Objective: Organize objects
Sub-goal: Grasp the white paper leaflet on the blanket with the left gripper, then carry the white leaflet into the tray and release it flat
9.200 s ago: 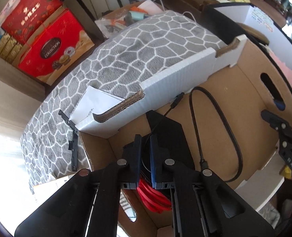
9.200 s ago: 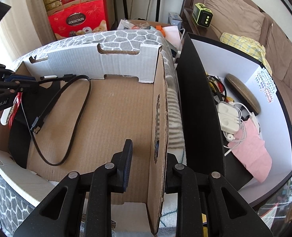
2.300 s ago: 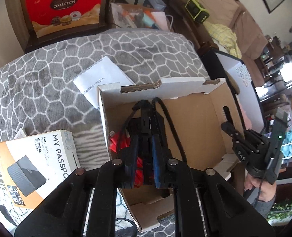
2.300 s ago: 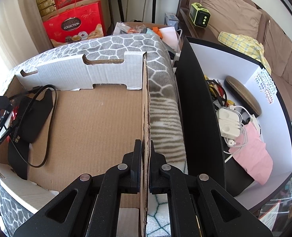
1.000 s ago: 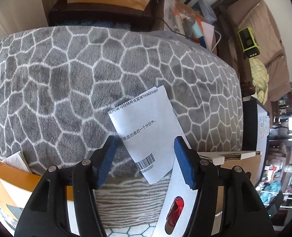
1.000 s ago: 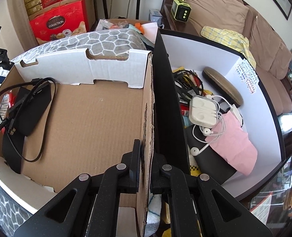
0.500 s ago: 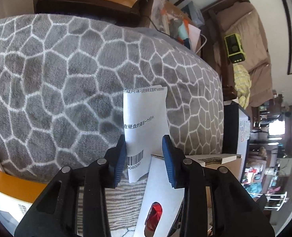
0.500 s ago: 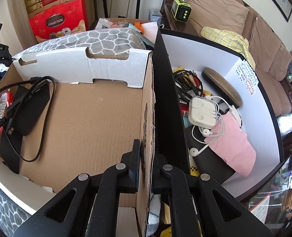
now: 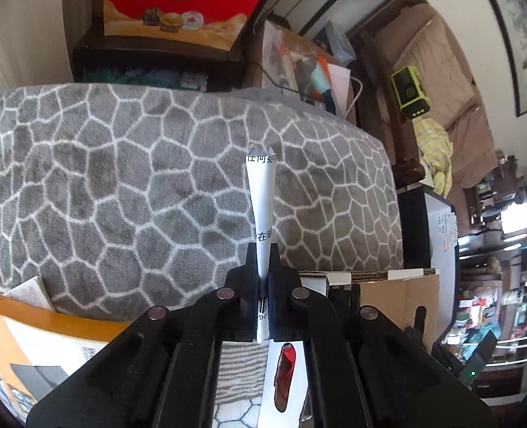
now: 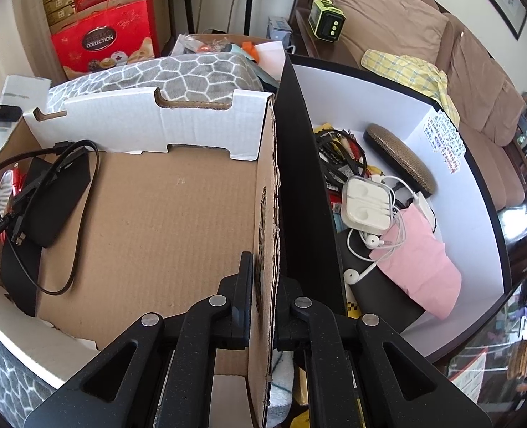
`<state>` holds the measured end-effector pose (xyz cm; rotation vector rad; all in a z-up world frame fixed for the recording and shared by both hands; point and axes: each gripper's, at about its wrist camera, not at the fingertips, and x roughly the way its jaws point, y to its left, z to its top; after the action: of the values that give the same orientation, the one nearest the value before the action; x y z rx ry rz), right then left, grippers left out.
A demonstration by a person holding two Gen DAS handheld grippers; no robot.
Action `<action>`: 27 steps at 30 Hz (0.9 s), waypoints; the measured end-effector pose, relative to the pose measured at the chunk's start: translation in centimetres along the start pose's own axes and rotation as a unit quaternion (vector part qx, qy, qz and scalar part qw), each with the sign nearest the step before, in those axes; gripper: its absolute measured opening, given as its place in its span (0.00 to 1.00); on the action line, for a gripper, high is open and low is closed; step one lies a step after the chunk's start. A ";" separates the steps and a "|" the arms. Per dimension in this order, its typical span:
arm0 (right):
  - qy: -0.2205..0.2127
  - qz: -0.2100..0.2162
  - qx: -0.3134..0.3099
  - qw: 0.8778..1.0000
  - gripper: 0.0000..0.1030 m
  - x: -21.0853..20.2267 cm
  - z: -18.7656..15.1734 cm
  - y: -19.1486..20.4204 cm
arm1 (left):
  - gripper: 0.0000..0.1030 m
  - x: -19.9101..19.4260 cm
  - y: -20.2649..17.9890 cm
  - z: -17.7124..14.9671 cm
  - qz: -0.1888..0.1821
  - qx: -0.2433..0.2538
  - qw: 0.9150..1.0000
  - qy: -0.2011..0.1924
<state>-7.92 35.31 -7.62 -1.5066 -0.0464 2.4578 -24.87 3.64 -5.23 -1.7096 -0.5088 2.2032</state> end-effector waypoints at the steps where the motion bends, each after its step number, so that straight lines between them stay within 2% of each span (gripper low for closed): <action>1: -0.002 0.001 -0.001 1.000 0.06 -0.1 0.1 0.2 | 0.03 -0.8 0.2 0.0 0.002 0.003 1.000 -0.009; 6: -0.012 0.010 -0.019 1.000 0.06 -0.3 0.8 1.5 | 0.03 -4.8 1.2 -0.5 -0.007 0.011 0.999 -0.041; 16: -0.015 0.036 -0.045 0.998 0.06 0.8 2.7 5.6 | 0.03 -10.5 0.6 -2.7 -0.028 0.056 0.996 -0.067; 19: -0.016 0.029 -0.029 0.999 0.06 1.0 3.1 6.2 | 0.03 -11.2 -0.2 -3.4 -0.042 0.072 0.995 -0.062; 22: -0.018 0.044 -0.024 0.999 0.06 1.0 3.4 6.6 | 0.03 -10.6 -1.6 -4.0 -0.059 0.086 0.993 -0.048; 27: -0.021 0.048 -0.025 0.998 0.06 1.0 3.6 7.1 | 0.03 -7.4 -4.3 -5.4 -0.081 0.102 0.991 -0.003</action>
<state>-12.92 29.08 -8.00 -1.5108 -0.0446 2.5813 -17.77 4.67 1.87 -1.5023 -0.3924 2.0692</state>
